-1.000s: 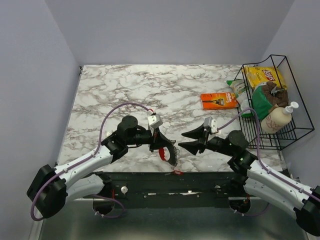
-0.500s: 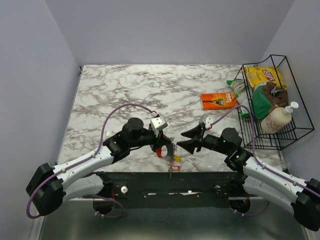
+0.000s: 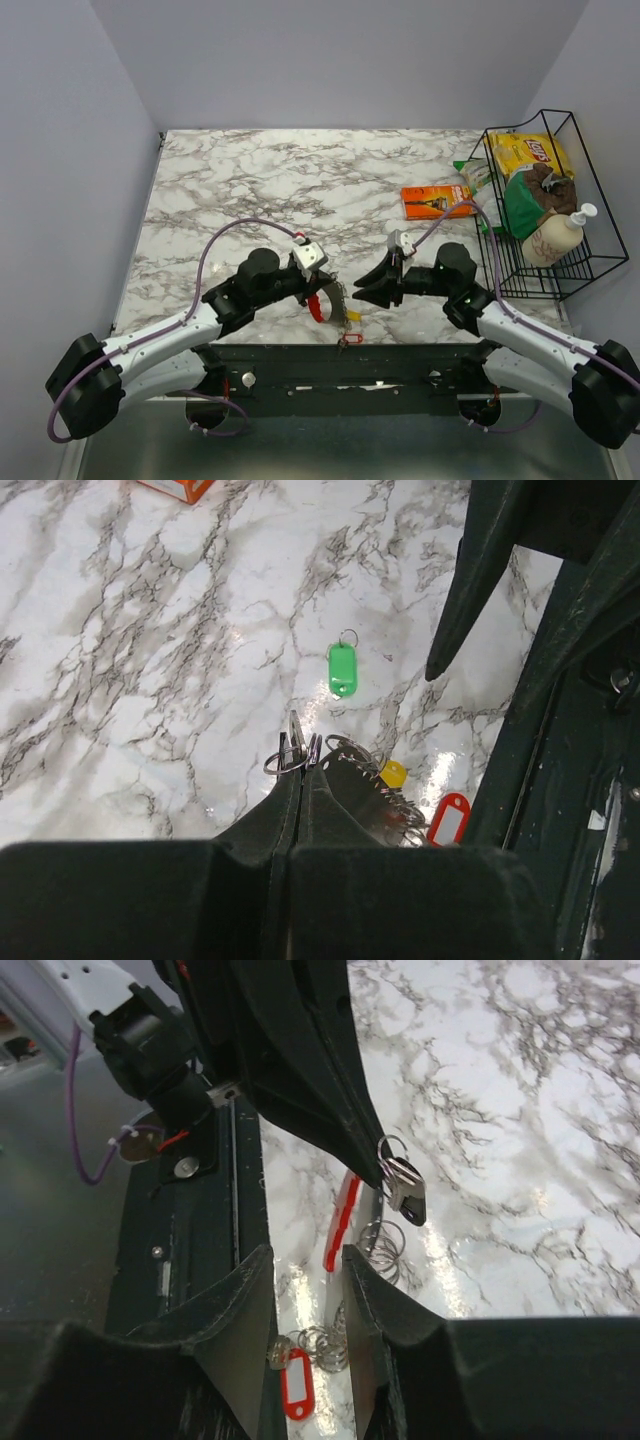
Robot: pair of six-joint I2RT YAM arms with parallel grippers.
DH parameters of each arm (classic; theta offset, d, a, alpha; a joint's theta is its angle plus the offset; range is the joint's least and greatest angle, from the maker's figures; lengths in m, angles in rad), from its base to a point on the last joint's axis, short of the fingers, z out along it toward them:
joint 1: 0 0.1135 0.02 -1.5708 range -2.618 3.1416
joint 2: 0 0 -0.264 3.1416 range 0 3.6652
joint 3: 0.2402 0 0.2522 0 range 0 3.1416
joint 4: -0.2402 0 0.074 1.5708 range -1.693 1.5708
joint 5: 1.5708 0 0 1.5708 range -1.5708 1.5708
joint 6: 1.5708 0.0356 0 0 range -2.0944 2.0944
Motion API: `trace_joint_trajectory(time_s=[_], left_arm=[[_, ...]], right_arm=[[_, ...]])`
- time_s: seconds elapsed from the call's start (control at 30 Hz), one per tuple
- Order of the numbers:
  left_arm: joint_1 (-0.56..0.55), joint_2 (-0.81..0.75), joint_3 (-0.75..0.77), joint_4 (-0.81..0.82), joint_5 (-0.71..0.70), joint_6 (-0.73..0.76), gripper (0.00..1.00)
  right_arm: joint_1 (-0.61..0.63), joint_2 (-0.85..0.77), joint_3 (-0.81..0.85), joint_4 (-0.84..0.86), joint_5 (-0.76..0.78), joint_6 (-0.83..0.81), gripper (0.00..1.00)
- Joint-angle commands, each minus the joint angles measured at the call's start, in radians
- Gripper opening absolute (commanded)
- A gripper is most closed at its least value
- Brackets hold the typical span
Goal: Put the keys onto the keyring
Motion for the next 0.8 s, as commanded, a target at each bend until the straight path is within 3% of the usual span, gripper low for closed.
trace_joint_trajectory(time_s=[0.0, 0.4, 0.77], left_arm=[[-0.013, -0.044, -0.032, 0.102, -0.054, 0.050, 0.00], [-0.076, -0.026, -0.046, 0.134, -0.203, 0.152, 0.00], [-0.096, -0.012, -0.045, 0.148, -0.209, 0.202, 0.00]], right_arm=[[-0.005, 0.037, 0.066, 0.030, -0.149, -0.040, 0.40], [-0.005, 0.099, 0.106, 0.020, -0.183, -0.065, 0.37], [-0.005, 0.177, 0.156, 0.005, -0.177, -0.100, 0.30]])
